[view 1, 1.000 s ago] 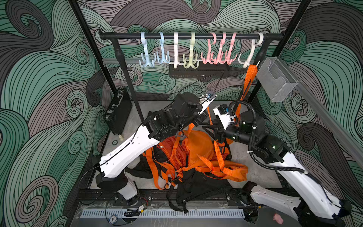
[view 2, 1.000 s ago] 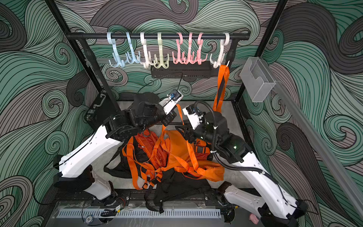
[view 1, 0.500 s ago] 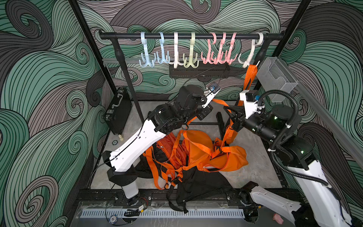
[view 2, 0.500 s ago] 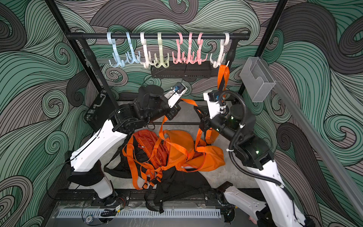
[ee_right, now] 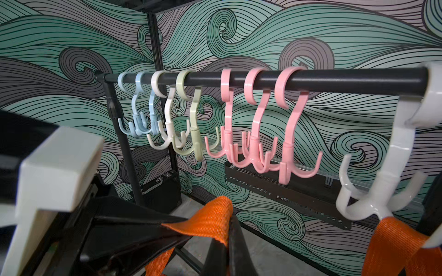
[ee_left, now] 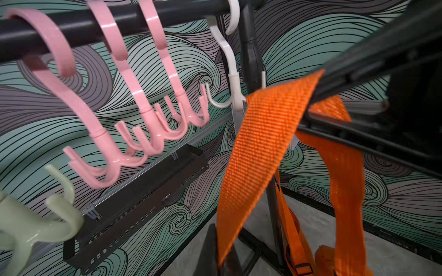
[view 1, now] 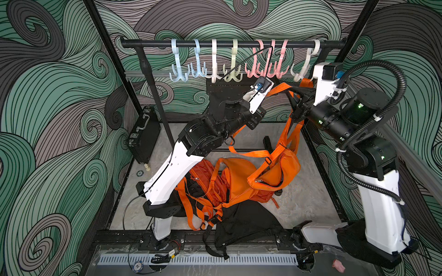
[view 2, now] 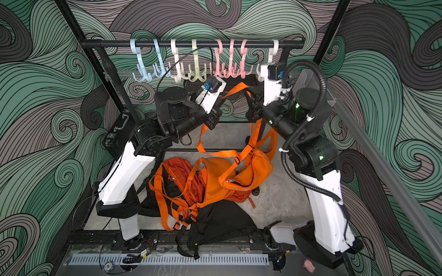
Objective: Hang the bag on a hook
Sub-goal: Hang the bag on the hook.
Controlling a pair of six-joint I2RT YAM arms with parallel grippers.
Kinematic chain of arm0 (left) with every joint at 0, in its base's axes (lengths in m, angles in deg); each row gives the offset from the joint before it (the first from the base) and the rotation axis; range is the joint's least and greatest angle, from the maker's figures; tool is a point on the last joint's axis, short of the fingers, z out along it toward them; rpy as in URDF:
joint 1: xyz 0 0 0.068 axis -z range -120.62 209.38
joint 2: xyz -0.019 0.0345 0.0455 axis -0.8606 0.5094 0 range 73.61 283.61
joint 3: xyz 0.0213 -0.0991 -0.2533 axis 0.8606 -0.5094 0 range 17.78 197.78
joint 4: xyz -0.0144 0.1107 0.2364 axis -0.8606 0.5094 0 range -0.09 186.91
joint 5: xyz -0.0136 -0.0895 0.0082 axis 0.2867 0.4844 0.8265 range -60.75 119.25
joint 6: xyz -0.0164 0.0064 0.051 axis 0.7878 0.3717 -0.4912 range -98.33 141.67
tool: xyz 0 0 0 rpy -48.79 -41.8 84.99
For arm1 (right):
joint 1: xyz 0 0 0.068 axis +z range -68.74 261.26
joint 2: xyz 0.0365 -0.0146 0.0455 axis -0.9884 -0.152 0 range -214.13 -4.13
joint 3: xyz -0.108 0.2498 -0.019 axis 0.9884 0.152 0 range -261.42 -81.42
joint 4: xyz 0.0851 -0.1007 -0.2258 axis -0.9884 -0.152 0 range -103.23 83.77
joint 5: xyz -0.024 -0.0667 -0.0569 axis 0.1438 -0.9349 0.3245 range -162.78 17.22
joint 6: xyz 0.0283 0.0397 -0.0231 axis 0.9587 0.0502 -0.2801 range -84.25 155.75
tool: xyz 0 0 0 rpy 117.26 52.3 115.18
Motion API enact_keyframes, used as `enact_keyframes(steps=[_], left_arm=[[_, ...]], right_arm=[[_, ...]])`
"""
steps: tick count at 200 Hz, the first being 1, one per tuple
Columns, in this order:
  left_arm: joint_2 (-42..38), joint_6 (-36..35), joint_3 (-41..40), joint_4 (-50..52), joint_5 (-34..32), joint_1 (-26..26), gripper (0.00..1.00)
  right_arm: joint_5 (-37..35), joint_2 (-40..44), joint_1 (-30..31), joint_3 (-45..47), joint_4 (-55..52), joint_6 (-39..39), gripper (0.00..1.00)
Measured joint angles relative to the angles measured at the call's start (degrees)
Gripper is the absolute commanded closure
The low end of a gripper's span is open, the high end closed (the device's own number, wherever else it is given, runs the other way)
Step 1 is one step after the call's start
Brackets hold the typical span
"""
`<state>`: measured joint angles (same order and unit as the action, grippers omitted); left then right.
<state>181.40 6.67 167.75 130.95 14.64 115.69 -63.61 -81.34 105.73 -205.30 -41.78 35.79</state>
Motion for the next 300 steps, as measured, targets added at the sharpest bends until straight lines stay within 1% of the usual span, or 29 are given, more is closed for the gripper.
enact_keyframes(steps=[11,28,40,55,69,86,110,129,138,172,181,193,223,236,249,277,300], left_arm=[[-0.6,0.0,-2.8,-1.6,1.2,0.0,1.0],[-3.3,-0.1,-10.3,-5.8,3.0,0.0,0.92],[-5.7,-0.2,-16.0,-8.6,3.8,0.0,0.91],[-8.0,-0.2,-20.5,-8.7,4.9,-0.5,0.91],[-8.1,-0.1,-21.3,-8.5,5.6,-1.1,0.9],[-8.1,-0.1,-21.5,-8.1,6.2,-1.8,0.86],[-8.1,0.0,-21.5,-8.1,6.4,-2.9,0.86],[-8.1,0.2,-21.7,-8.2,6.9,-3.8,0.94],[-8.1,0.3,-21.8,-8.2,7.1,-4.2,1.0],[-8.1,0.7,-21.7,-8.3,7.5,-4.5,1.0],[-7.9,0.8,-21.2,-8.1,7.5,-4.5,1.0],[-6.3,1.3,-17.6,-6.9,7.4,-4.5,1.0],[1.6,2.9,-1.5,-2.9,6.9,-4.5,1.0],[4.0,3.6,3.2,-1.6,6.5,-4.5,1.0],[5.0,4.2,4.5,-0.7,6.3,-4.5,1.0],[6.4,5.7,4.6,0.5,6.3,-4.4,1.0],[7.8,6.3,4.6,0.7,6.3,-3.8,1.0]], right_arm=[[0.4,-2.1,-0.1,-3.5,-1.7,0.1,1.0],[1.6,-5.0,-0.1,-7.9,-5.6,0.3,1.0],[2.6,-6.5,-0.1,-10.2,-7.9,0.6,1.0],[3.8,-7.8,-0.3,-12.3,-7.9,1.1,1.0],[4.9,-7.7,-0.7,-13.0,-7.7,1.7,1.0],[6.4,-6.8,-0.7,-13.5,-7.1,2.1,1.0],[9.7,-5.7,-0.7,-14.4,-6.9,2.8,1.0],[11.5,-5.0,-0.7,-14.6,-6.8,3.2,1.0],[11.6,-4.9,-0.7,-14.6,-6.8,3.2,1.0],[9.6,-5.4,-0.7,-15.6,-7.4,3.0,1.0],[9.0,-6.4,-1.0,-17.3,-7.8,3.0,1.0],[8.5,-8.2,-1.0,-20.2,-8.0,3.0,1.0],[7.0,-12.2,-2.7,-25.6,-8.0,3.6,1.0],[6.9,-13.8,-4.0,-26.9,-7.9,4.3,1.0],[7.0,-15.0,-5.5,-27.5,-7.5,5.4,1.0],[8.5,-18.0,-8.8,-28.5,-6.5,8.5,1.0],[9.7,-19.8,-10.4,-28.8,-5.6,10.8,1.0]])
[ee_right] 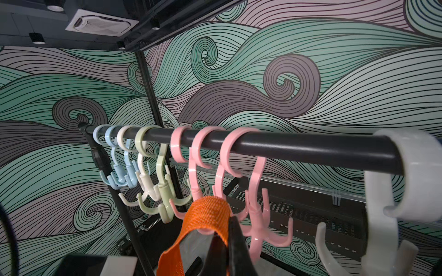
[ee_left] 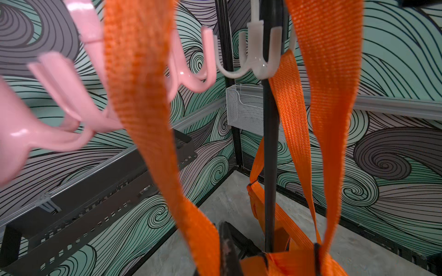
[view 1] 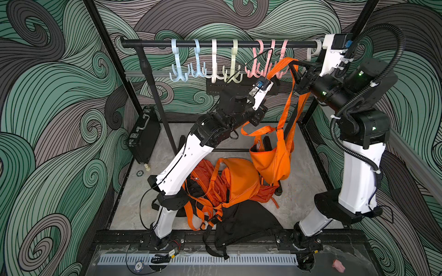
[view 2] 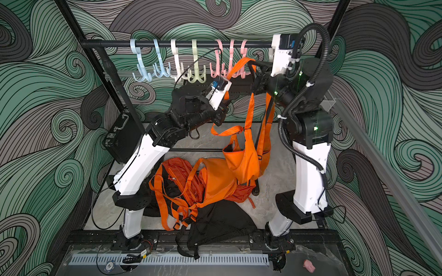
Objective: Hang the bag on a hook
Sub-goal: Hang the bag on the hook.
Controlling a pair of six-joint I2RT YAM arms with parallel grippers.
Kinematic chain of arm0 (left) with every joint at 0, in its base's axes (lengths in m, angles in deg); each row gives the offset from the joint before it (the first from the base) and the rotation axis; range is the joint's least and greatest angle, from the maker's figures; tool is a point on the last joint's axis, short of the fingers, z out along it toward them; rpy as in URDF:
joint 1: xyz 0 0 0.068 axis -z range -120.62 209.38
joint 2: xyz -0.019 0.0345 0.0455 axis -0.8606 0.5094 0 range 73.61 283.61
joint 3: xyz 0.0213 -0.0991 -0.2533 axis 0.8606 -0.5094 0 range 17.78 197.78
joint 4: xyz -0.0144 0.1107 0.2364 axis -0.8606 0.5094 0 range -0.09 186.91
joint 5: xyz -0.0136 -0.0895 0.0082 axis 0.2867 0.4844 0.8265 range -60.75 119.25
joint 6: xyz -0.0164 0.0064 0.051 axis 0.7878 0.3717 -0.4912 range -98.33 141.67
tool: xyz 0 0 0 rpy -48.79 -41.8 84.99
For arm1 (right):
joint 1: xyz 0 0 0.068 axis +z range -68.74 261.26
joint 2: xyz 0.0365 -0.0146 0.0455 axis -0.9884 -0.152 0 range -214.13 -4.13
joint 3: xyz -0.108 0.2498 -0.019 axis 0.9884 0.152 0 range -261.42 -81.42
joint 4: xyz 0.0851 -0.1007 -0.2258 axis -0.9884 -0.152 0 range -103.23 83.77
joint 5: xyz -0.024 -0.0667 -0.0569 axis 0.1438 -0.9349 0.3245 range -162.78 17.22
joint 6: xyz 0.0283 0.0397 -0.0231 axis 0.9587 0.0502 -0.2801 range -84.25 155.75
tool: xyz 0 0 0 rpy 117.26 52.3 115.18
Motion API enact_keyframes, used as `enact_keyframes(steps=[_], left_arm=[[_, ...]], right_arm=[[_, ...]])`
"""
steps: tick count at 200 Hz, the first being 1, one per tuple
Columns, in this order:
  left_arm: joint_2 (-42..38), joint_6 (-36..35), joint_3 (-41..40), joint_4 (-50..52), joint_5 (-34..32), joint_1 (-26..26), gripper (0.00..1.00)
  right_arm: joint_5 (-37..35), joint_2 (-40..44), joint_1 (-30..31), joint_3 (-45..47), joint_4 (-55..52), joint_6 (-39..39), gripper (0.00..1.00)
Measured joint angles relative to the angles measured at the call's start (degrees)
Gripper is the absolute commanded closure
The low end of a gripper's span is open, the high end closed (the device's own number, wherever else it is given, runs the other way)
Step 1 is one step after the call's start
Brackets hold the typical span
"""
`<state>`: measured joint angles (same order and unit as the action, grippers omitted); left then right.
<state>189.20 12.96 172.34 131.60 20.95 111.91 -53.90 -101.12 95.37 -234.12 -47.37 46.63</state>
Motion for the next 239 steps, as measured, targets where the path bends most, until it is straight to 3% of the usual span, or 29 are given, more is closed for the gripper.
enact_keyframes(steps=[103,208,239], left_arm=[[4.3,0.2,1.3,-0.2,-0.1,3.1,1.0],[5.3,1.8,2.9,-1.0,0.1,0.0,1.0],[5.9,2.4,2.9,-0.9,0.3,0.1,1.0]], right_arm=[[2.5,0.2,-3.2,5.2,3.7,4.8,1.0],[2.0,-3.8,-3.4,1.7,3.3,9.0,1.0],[0.9,-0.3,-3.5,9.6,5.0,9.4,1.0]])
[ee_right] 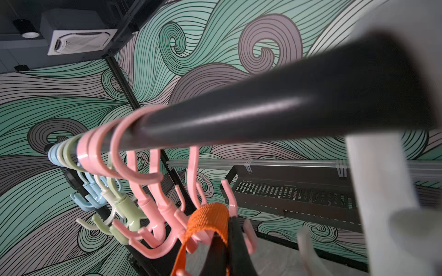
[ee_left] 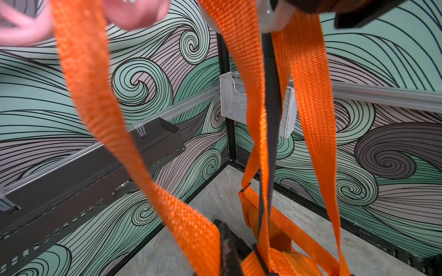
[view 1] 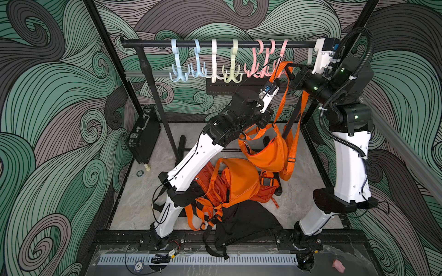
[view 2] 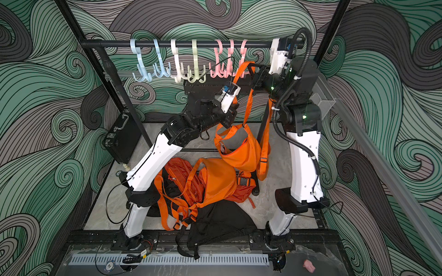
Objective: Hang the bag on a hook
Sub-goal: Hang the bag on the hook.
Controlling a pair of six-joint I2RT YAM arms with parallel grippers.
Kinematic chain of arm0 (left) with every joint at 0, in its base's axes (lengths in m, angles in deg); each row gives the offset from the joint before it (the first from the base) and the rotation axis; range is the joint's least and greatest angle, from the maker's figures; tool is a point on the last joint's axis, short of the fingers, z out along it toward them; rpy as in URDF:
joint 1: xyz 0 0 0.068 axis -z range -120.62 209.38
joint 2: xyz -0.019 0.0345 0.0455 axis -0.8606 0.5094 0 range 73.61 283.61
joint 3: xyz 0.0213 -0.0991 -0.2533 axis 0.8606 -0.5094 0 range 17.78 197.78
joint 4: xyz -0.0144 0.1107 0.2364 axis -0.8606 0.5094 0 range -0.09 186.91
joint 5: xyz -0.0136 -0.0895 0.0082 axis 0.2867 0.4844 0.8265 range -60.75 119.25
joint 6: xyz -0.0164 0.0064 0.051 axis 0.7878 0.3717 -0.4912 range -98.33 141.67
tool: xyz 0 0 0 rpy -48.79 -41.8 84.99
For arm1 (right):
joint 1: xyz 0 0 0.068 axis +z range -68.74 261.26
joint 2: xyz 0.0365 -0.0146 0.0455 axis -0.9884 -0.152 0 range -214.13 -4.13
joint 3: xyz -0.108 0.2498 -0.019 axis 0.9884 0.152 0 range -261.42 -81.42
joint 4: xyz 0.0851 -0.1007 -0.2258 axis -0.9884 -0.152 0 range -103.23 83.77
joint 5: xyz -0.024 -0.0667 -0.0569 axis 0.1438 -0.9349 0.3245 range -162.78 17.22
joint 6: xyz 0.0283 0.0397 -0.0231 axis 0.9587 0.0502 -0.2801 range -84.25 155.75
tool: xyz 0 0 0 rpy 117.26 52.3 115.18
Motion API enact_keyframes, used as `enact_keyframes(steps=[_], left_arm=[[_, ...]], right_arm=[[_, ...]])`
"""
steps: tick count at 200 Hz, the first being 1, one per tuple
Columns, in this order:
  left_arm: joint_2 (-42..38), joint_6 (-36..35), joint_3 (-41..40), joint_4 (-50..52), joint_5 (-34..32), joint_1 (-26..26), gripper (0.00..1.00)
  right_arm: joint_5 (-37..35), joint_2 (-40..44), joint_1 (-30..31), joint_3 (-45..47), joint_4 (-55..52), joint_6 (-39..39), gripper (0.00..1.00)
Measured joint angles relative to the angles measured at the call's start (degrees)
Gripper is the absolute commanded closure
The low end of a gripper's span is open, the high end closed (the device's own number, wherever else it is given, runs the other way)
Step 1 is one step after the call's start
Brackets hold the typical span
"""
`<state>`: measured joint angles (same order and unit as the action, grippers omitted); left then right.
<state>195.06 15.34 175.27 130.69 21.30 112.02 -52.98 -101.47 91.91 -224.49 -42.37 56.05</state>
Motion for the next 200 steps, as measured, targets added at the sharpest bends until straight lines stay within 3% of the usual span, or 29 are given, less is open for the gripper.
enact_keyframes(steps=[148,200], left_arm=[[1.7,0.4,-2.5,0.1,0.1,0.3,1.0],[1.7,-0.2,-2.7,0.4,0.8,0.7,0.65]], right_arm=[[-1.5,14.8,0.0,31.2,12.5,1.4,1.0],[-8.0,20.6,-1.6,35.2,11.4,0.8,1.0]])
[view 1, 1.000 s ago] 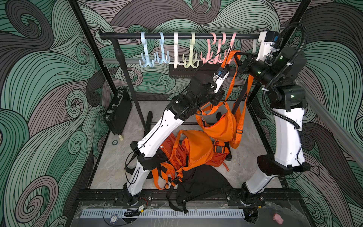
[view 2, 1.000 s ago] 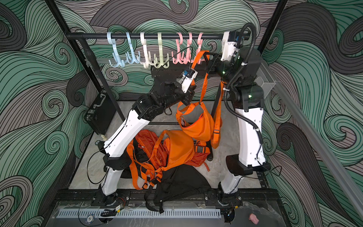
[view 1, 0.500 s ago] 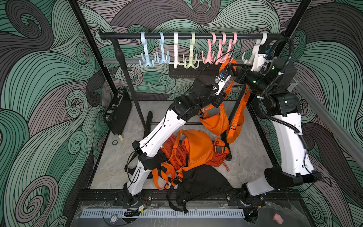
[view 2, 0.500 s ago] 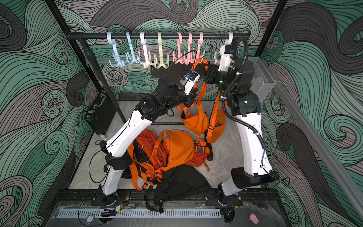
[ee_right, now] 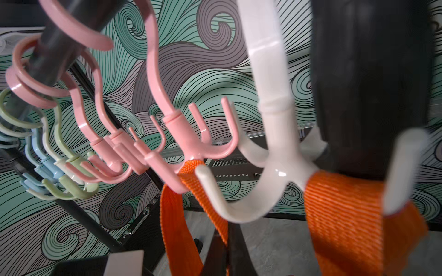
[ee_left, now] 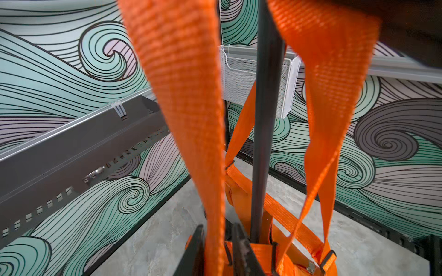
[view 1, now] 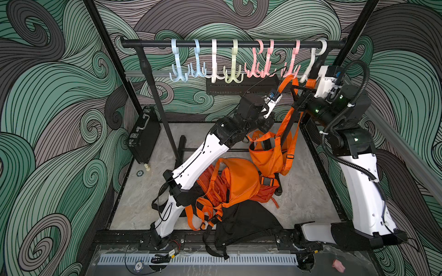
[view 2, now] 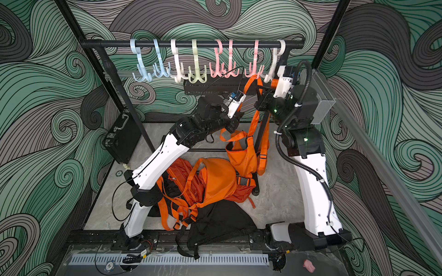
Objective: Hang the bag on a hook
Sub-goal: Hang the bag on the hook, then pick up the bag from the bag.
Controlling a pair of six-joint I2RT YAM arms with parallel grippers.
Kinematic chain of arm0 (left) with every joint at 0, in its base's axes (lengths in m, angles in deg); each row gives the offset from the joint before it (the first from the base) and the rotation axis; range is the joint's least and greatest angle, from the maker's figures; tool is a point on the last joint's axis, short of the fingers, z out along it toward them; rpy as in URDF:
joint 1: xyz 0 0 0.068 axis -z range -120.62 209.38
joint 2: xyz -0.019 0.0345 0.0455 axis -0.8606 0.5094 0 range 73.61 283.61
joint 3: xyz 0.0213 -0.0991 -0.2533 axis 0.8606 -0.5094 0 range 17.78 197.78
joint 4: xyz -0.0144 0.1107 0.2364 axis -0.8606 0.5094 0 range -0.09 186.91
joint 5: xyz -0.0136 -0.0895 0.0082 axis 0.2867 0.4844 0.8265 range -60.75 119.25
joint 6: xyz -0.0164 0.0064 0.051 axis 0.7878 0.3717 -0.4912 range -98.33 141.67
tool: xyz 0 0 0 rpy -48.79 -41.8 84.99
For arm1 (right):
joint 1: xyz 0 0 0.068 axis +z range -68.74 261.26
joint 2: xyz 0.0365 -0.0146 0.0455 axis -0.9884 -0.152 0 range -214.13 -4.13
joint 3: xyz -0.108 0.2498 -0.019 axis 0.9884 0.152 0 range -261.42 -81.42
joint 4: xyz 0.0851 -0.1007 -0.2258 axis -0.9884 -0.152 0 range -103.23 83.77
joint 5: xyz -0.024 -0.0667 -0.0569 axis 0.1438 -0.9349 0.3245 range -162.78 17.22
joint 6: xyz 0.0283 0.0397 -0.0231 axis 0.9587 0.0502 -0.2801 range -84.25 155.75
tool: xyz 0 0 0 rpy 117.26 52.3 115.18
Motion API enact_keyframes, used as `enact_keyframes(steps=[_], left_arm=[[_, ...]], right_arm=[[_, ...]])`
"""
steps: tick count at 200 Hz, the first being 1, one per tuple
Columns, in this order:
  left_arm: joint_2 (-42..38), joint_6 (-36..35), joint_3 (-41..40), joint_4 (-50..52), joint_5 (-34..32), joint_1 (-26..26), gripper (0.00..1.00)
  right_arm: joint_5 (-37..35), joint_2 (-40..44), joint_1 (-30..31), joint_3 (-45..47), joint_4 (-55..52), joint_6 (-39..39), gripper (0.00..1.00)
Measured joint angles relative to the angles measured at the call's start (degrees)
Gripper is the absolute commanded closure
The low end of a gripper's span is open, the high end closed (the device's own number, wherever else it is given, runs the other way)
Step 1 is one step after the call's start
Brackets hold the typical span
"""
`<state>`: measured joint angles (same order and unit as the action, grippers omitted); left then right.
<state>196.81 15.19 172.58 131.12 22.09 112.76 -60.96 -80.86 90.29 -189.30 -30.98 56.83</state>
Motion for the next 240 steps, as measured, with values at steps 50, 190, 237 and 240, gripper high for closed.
enact_keyframes(steps=[50,190,237,240], left_arm=[[-3.3,-1.4,-6.4,0.4,-0.5,1.1,0.14],[-48.6,-1.9,-74.3,-11.9,-17.3,0.1,0.01],[-59.5,2.8,-91.3,-17.4,-24.9,-6.9,0.02],[-59.9,3.0,-91.9,-17.8,-25.5,-7.0,0.01]], right_arm=[[-0.3,1.4,-1.0,1.7,0.0,0.2,0.81],[0.1,23.3,5.4,18.4,-2.1,-1.2,0.23],[-7.8,28.4,27.1,41.5,-6.8,-2.8,0.24],[-8.6,28.4,28.5,42.9,-7.3,-2.8,0.24]])
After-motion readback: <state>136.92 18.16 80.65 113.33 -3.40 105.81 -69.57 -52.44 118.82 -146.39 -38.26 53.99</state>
